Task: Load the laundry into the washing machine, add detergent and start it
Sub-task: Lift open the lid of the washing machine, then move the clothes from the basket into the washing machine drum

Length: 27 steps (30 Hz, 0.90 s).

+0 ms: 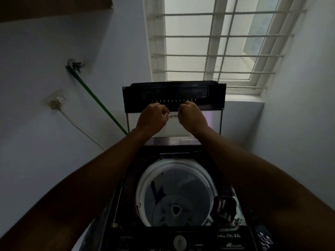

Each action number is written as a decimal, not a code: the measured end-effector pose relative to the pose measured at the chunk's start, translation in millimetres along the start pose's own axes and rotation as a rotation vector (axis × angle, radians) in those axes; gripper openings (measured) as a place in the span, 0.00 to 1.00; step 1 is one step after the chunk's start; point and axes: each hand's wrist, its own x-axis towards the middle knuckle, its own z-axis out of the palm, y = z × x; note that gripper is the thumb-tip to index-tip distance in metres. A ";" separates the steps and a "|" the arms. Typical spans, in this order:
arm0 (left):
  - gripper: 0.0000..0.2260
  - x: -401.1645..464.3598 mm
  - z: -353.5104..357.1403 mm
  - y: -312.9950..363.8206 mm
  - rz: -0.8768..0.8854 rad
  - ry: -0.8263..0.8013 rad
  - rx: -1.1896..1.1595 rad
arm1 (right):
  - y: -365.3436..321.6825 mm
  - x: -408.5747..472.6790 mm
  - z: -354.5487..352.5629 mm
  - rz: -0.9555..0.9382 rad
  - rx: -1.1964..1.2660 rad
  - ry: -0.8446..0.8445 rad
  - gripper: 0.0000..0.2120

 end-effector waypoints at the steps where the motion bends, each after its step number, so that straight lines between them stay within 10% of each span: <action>1: 0.07 -2.8 6.5 3.5 0.004 -0.021 -0.016 | 3.8 -7.0 -0.7 0.028 0.001 0.001 0.07; 27: 0.13 -154.9 221.1 195.0 0.277 -0.765 -0.348 | 135.5 -301.2 -66.4 0.882 -0.195 -0.135 0.07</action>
